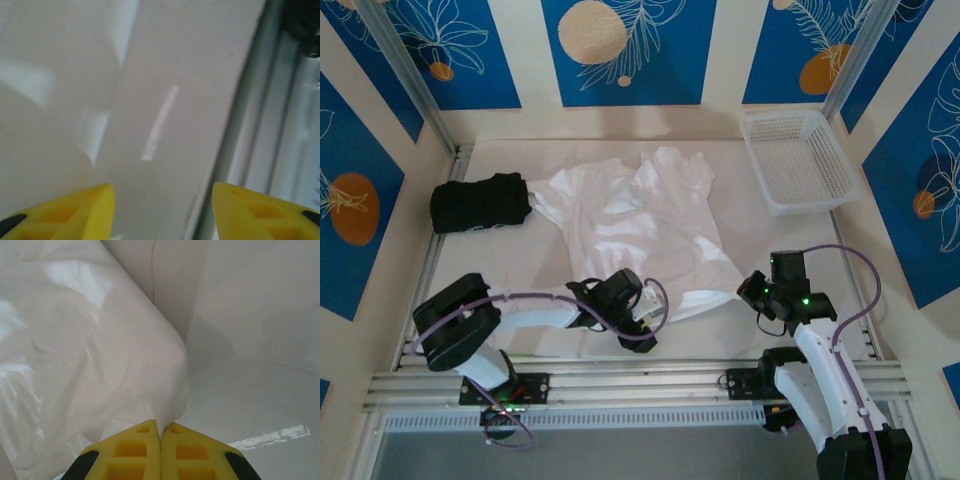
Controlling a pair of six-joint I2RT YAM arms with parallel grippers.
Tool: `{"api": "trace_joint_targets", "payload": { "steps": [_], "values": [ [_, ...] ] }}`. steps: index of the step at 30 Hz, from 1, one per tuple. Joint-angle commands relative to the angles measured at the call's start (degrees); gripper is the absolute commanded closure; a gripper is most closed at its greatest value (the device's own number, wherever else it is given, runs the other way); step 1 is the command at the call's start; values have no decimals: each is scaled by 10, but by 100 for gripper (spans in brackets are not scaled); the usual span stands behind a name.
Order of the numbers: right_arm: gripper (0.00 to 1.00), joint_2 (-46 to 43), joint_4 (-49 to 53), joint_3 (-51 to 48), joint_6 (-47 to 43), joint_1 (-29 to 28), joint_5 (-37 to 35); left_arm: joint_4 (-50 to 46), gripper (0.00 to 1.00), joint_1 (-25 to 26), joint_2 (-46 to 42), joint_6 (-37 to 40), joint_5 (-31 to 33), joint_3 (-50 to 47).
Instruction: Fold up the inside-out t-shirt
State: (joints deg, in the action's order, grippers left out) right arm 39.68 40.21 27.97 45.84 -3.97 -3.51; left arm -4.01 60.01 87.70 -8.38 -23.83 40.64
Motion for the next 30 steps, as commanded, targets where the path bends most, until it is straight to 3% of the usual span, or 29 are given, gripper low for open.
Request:
{"api": "trace_joint_targets", "payload": {
  "steps": [1, 6, 11, 15, 19, 24, 30],
  "values": [
    [90, 7, 5, -5, -22, 4, 1, 66, 46, -10, -41, 12, -42, -9],
    [90, 15, -6, -6, -37, 4, 18, 135, 43, -44, -20, -23, 77, 30],
    [76, 1, 9, 1, -23, 4, -7, 36, 42, -58, 99, -3, 151, 153],
    [62, -12, 18, 22, -28, -2, -29, -23, 41, -58, 143, 3, 151, 182],
    [54, -10, 3, 30, -40, -48, -29, -37, 41, -59, 123, 1, 140, 151],
    [51, 27, -29, 41, -58, -167, -93, -50, 41, -59, 82, -30, 147, 93],
    [50, 164, -86, 72, -103, -234, -95, -64, 43, -52, 32, -68, 47, 35]
  ]
}}
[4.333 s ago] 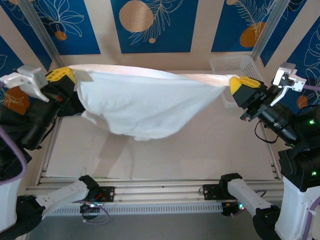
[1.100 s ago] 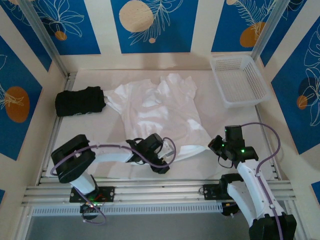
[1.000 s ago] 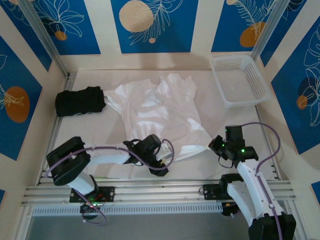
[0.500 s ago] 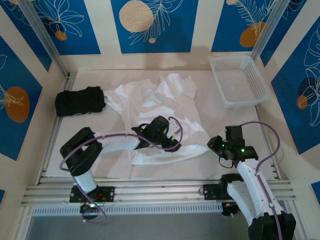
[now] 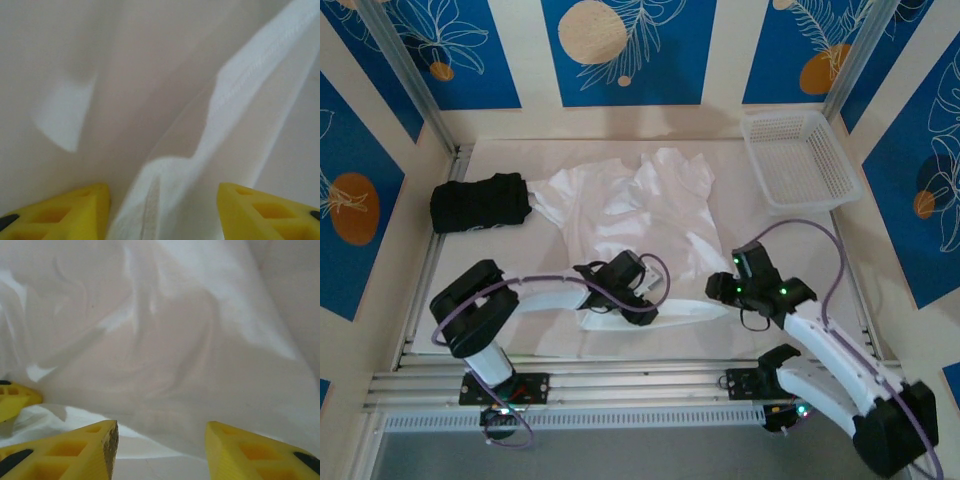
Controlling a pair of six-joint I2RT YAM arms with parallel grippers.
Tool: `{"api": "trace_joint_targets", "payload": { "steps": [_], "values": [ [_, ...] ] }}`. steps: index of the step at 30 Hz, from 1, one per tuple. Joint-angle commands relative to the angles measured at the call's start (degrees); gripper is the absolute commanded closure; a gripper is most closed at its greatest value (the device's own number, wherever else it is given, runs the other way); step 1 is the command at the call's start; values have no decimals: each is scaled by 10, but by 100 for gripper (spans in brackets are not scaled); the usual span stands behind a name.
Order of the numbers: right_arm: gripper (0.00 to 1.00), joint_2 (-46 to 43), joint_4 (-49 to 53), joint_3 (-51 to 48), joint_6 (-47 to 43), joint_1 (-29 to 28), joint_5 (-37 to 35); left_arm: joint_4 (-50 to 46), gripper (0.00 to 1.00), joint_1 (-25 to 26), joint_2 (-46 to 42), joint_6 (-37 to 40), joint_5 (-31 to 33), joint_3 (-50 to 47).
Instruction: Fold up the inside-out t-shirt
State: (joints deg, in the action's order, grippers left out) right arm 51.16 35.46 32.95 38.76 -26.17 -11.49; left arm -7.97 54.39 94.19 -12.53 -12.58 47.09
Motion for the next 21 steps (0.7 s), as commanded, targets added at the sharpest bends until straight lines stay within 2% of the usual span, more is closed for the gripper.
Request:
{"api": "trace_joint_targets", "payload": {
  "steps": [1, 3, 6, 11, 15, 18, 21],
  "values": [
    [50, 75, -46, 26, -33, -11, -8, -11, 43, 8, -47, -28, -89, -44],
    [52, 133, -54, 32, -31, -12, 16, 13, 43, 19, -74, -33, -129, -68],
    [59, 184, -49, 30, -17, -22, 48, 14, 43, 39, -98, -22, -154, -78],
    [68, 150, -15, -11, 16, -47, 73, 32, 43, 54, -118, -12, -214, -90],
    [68, 72, 16, -41, 35, -49, 66, 56, 43, 53, -143, -16, -159, -90],
    [69, 32, 6, -51, 44, -45, 69, 52, 43, 53, -134, -10, -63, -67],
    [68, 20, 4, -45, 45, -38, 72, 12, 42, 56, -88, 27, 5, -16]
  ]
}}
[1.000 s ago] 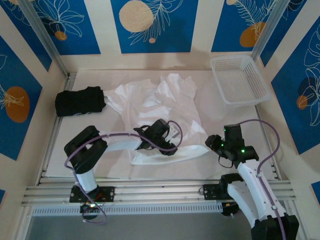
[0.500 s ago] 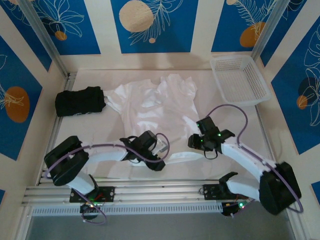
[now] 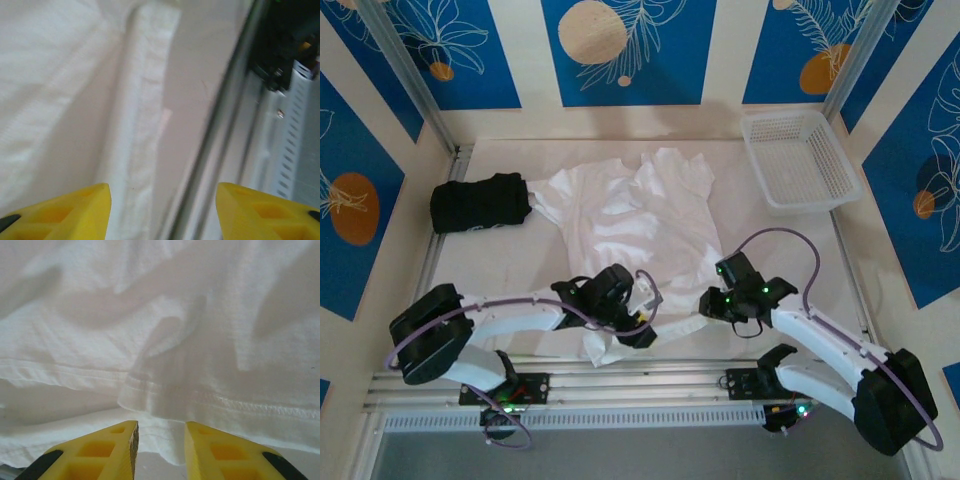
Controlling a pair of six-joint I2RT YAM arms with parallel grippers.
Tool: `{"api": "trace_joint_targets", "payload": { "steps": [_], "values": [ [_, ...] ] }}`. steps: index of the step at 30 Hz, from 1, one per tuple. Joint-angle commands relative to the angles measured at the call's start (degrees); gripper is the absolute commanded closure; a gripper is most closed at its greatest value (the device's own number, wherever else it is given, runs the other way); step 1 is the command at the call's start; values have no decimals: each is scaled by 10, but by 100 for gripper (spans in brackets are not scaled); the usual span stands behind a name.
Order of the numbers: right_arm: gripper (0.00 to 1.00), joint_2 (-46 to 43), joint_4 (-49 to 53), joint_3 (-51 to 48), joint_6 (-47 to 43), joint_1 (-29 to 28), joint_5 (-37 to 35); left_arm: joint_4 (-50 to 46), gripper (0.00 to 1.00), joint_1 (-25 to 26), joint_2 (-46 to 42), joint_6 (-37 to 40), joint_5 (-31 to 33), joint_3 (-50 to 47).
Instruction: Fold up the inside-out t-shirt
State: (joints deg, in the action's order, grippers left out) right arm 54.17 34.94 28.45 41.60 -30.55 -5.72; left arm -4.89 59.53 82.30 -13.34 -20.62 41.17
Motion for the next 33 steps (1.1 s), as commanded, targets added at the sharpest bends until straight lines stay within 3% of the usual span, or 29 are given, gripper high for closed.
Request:
{"api": "trace_joint_targets", "payload": {
  "steps": [1, 9, 16, 28, 33],
  "values": [
    [68, -11, 10, 3, 16, 8, 14, -27, 42, 7, 46, 45, 103, 57],
    [68, -25, 16, 14, 1, 44, 28, -73, 41, 14, 155, 151, 214, 142],
    [68, -35, 8, 1, -3, 68, 47, -101, 44, 14, 209, 166, 191, 176],
    [67, -33, 2, 2, -12, 81, 59, -90, 97, 8, 211, 163, 197, 184],
    [67, -39, 10, 7, -17, 83, 57, -82, 100, -5, 182, 147, 187, 177]
  ]
}}
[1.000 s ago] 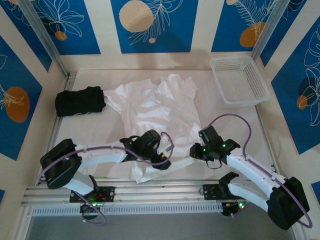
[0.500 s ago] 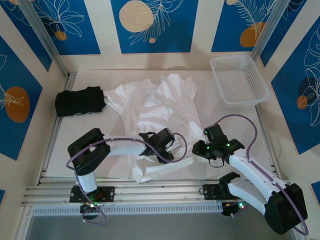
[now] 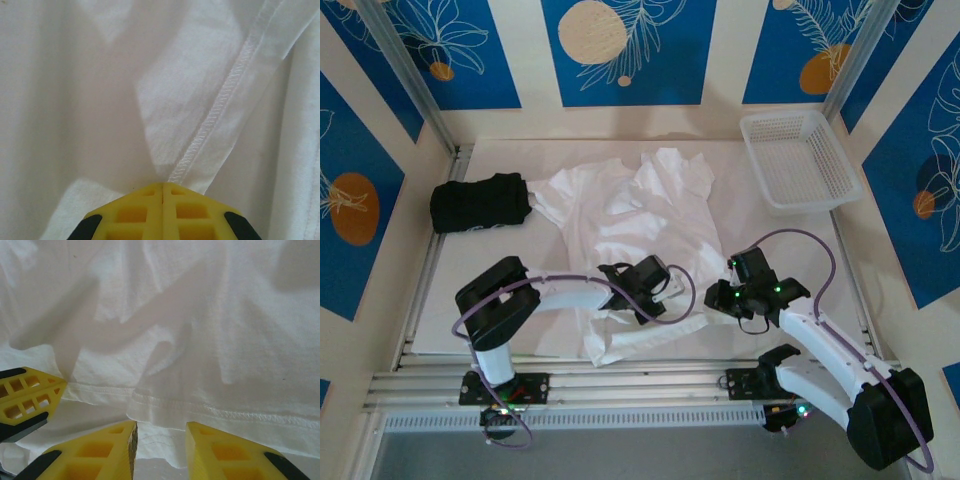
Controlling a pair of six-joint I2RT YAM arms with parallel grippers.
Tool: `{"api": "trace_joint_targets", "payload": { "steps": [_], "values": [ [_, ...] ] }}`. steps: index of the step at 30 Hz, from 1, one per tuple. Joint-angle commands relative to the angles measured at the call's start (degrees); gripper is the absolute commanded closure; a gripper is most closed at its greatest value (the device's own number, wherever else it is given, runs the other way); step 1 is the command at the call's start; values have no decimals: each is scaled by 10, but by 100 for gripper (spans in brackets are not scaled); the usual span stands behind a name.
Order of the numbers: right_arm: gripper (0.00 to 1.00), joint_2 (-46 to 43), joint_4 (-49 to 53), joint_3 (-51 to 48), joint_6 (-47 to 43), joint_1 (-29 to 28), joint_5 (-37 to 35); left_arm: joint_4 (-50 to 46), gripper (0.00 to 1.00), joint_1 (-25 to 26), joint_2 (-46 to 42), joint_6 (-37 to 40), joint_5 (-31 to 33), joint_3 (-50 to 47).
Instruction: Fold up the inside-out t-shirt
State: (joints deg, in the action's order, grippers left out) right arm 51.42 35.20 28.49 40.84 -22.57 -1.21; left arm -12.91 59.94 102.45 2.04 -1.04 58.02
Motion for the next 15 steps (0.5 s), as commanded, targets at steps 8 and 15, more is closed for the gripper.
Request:
{"api": "trace_joint_targets", "payload": {
  "steps": [8, 15],
  "values": [
    [67, -23, 5, 0, -9, 5, 12, 7, 98, -73, -80, -95, -2, -37],
    [67, -22, 0, -3, -11, 7, 16, -26, 70, -78, -48, -83, -33, -10]
  ]
}}
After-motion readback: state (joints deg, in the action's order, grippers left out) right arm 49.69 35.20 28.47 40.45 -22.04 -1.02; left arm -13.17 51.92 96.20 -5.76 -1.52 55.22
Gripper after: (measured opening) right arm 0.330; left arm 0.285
